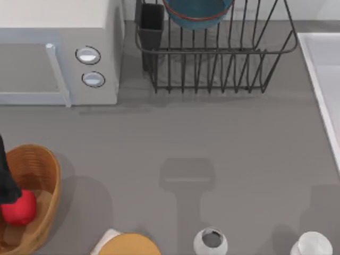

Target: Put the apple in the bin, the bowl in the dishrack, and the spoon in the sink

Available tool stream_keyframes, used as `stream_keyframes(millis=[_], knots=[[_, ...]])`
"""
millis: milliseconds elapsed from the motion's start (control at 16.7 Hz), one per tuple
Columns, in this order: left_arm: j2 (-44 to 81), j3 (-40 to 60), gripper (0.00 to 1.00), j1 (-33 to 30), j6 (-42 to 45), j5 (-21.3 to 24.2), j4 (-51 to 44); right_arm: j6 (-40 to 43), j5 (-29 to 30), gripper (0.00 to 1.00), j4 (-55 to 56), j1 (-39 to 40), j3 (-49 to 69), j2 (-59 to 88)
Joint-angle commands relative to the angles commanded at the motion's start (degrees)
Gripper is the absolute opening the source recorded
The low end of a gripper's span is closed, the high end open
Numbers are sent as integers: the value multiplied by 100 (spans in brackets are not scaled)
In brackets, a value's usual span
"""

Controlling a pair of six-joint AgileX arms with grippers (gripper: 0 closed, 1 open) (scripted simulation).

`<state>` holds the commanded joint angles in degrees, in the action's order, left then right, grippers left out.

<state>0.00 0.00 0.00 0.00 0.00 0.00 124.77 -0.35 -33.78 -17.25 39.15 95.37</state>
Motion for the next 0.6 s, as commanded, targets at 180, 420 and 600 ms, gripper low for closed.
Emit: stream_keyframes(millis=[180,420,600], knots=[[0,0,100,0,0,0,0,0,0,0,0,0,0,0],[0,0,100,0,0,0,0,0,0,0,0,0,0,0],[0,0,100,0,0,0,0,-230,212,0,-486,42,183,-417]])
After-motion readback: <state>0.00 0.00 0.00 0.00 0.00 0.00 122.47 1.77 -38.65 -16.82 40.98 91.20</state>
